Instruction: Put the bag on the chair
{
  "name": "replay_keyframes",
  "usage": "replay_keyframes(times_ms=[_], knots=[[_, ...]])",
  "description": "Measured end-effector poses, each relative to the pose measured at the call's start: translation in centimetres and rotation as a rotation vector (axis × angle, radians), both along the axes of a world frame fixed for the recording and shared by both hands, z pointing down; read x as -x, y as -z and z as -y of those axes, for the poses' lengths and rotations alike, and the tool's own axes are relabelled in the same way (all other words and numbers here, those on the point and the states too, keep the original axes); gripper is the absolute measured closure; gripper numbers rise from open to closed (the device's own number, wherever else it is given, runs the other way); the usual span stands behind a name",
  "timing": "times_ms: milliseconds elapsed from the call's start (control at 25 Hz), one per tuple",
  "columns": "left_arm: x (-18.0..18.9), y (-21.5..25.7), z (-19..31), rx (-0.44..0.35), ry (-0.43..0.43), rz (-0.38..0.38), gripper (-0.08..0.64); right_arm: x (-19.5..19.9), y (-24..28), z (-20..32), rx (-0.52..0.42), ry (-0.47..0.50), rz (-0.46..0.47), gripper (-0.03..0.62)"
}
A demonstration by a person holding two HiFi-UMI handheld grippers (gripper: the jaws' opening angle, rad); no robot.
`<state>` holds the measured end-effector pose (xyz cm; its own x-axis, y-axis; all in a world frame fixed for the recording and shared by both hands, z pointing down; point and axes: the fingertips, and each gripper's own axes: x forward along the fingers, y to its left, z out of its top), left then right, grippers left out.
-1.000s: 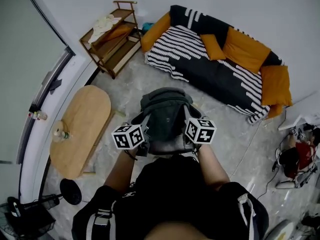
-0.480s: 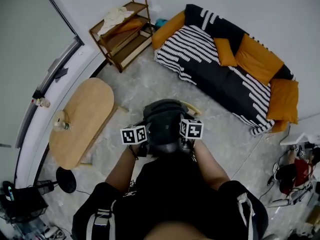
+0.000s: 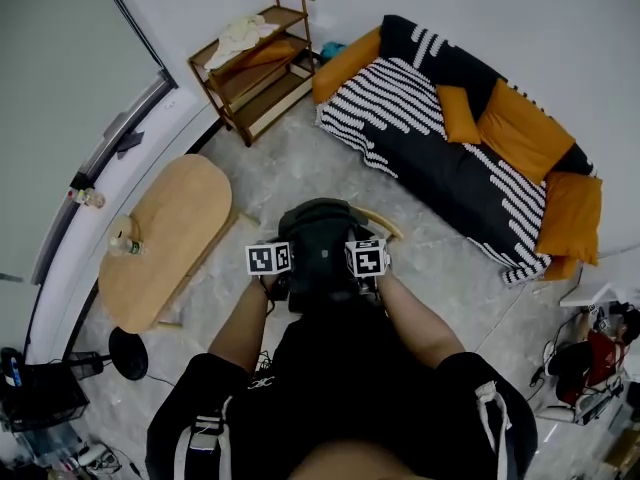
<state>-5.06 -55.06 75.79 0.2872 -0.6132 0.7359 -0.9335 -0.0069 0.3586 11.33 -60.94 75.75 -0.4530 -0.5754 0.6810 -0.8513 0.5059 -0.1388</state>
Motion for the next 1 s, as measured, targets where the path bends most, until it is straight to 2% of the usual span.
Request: replay_keyframes(times_ms=[80, 200, 240, 360, 520, 720, 760, 800, 920, 1000], knots=[[-0.2, 0.3, 0.1, -0.029, -0.013, 0.037, 0.443, -0.4, 0.0, 0.3, 0.012, -0.009, 0.033, 0.511], [0.5, 0.8, -0.3, -0.068, -0.021, 0.143, 0.431, -0.5, 0.3, 0.3, 0.059, -0.016, 0.073, 0.469], [0.7, 0.9, -0.4, -0.080, -0.017, 0.171, 0.431, -0.5, 0.6, 0.2, 0.072, -0.006, 0.080, 0.449], [1.1, 2.1, -0.8, -0.117, -0.007, 0.218, 0.425, -0.8, 2.0, 0.1, 0.056, 0.035, 0.086, 0.442], [1.5, 7.1, -0.6, -0.264, 0.034, 0.245, 0.416, -0.9, 7.3, 1.1, -0.075, 0.016, 0.185, 0.446], [2.2, 15.3, 0.5, -0.473, 0.105, 0.266, 0.420, -0.4, 15.9, 2.7, -0.311, 0.019, 0.261, 0.472], [2.5, 17.2, 0.5, -0.524, 0.131, 0.277, 0.443, -0.3, 17.8, 2.7, -0.366, 0.023, 0.274, 0.522], [2.8, 19.2, 0.4, -0.580, 0.161, 0.287, 0.505, -0.3, 19.7, 2.6, -0.419, 0.032, 0.293, 0.575], [3.4, 24.8, -0.4, -0.724, 0.228, 0.296, 0.529, -0.1, 24.7, 1.8, -0.527, 0.067, 0.364, 0.577], [3.5, 27.4, -0.9, -0.777, 0.235, 0.311, 0.529, -0.2, 27.0, 1.5, -0.557, 0.068, 0.406, 0.578]])
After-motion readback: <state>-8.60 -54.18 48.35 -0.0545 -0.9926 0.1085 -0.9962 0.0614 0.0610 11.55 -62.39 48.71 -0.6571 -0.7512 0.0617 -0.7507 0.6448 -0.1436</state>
